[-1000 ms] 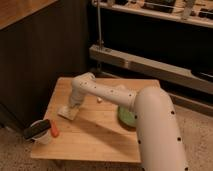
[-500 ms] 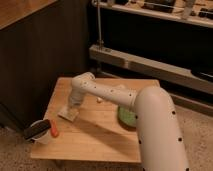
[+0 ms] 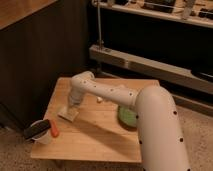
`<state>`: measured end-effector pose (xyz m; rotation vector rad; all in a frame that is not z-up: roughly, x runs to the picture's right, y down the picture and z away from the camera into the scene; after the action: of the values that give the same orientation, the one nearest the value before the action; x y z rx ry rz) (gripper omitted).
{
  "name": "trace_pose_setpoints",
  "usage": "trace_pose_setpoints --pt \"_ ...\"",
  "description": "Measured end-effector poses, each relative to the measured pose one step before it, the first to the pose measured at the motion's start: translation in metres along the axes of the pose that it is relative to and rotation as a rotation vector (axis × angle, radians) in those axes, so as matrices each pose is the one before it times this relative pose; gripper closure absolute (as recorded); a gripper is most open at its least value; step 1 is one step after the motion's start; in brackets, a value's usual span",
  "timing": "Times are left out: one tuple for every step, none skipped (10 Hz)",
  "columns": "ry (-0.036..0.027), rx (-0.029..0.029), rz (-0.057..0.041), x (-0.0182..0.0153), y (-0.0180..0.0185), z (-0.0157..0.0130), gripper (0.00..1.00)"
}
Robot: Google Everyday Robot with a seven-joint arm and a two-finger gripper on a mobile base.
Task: Place the white sponge in the ceramic bowl
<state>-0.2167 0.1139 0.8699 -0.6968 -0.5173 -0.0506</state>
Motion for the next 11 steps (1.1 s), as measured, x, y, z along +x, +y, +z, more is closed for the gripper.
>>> trace_pose_setpoints --pt "0.00013 -0.00012 -0.00096 -0.00082 0.00044 -0.00089 0.56" --pt "-0.00124 -0.00015 -0.00015 -0.00099 0.00018 -0.00096 0.49" --pt "-0.00185 -0.00343 0.0032 0.00181 0.00141 0.00261 0.39" --pt "-0.00337 -0.00228 0.0035 0.00193 0.0014 0.00284 0.31" --pt "-0.00589 -0.00144 -0.00243 0.00177 0.00231 0.00349 0.22" --pt "0.00389 0.00325 -0.00898 0.00154 0.00266 0.00354 0.2" --pt "0.00396 0.00302 -0.0009 -0.00011 0.00092 0.00171 0.2" --pt "0.00622 0.00437 0.00412 -0.00016 0.00039 0.00006 0.2" --pt "0.01395 0.00274 0.00404 0.00218 0.00106 0.00305 0.2" --pt "0.02177 0.00452 0.00286 0.00499 -0.00034 0.00418 0.2" --pt "0.00915 0.00162 0.00104 0.0031 -0.00069 0.00493 0.2"
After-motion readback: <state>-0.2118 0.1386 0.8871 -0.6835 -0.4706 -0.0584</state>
